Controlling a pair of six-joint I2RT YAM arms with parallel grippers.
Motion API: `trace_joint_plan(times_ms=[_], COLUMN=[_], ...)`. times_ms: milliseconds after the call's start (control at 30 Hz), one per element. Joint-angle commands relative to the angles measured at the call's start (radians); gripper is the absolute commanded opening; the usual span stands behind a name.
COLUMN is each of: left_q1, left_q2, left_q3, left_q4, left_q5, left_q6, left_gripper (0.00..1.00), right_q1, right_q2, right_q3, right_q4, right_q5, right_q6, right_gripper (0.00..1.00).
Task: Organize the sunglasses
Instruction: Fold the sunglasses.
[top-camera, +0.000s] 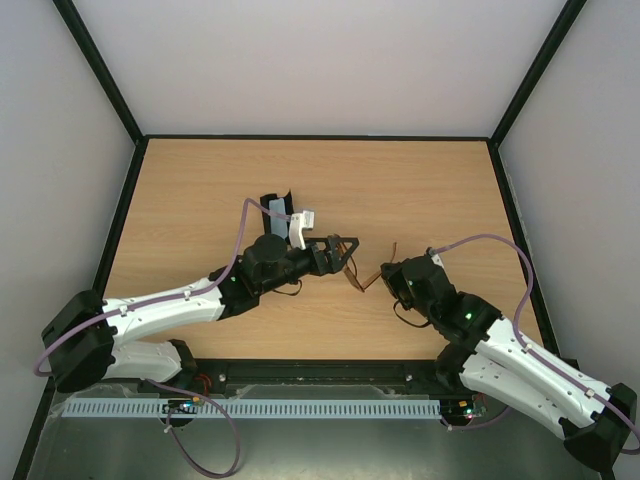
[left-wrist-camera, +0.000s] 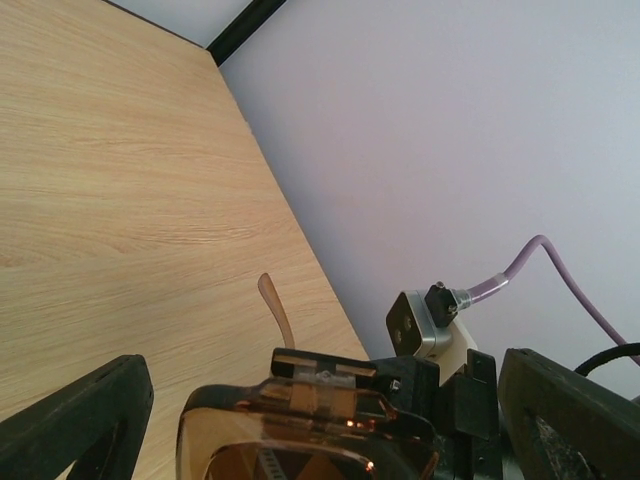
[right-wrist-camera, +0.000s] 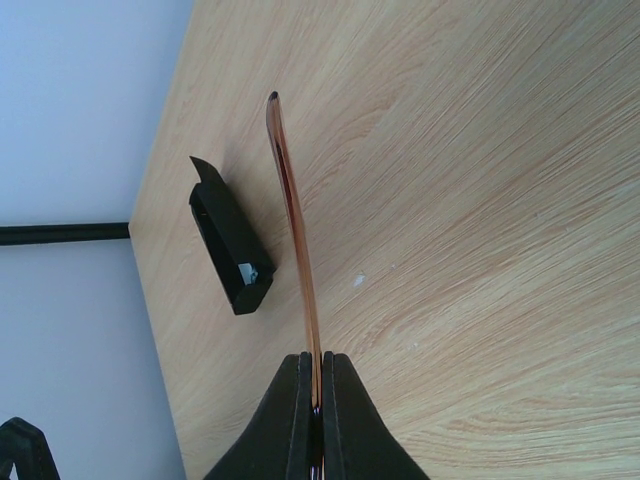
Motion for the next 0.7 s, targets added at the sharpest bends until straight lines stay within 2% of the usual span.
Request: trace_joint_plan(times_ms=[0,667], left_q1=[-0.005,-0.025], left_q2=[0.010,0.033], left_q3=[0.029,0.044], left_q4=[0.011,-0.042], left_q5=[-0.028,-0.061], left_q6=[-0.004,-0.001], left_gripper=[0.96,0.81], right_q1=[-0.003,-0.004], right_q2=[-0.004,0.025], right_q3=[-0.004,-0.008], right_q4=[0.005,0.005], right_q5=[0.045,0.067], right_q6=[0.023,0.024], right_gripper=[0.01,0.01])
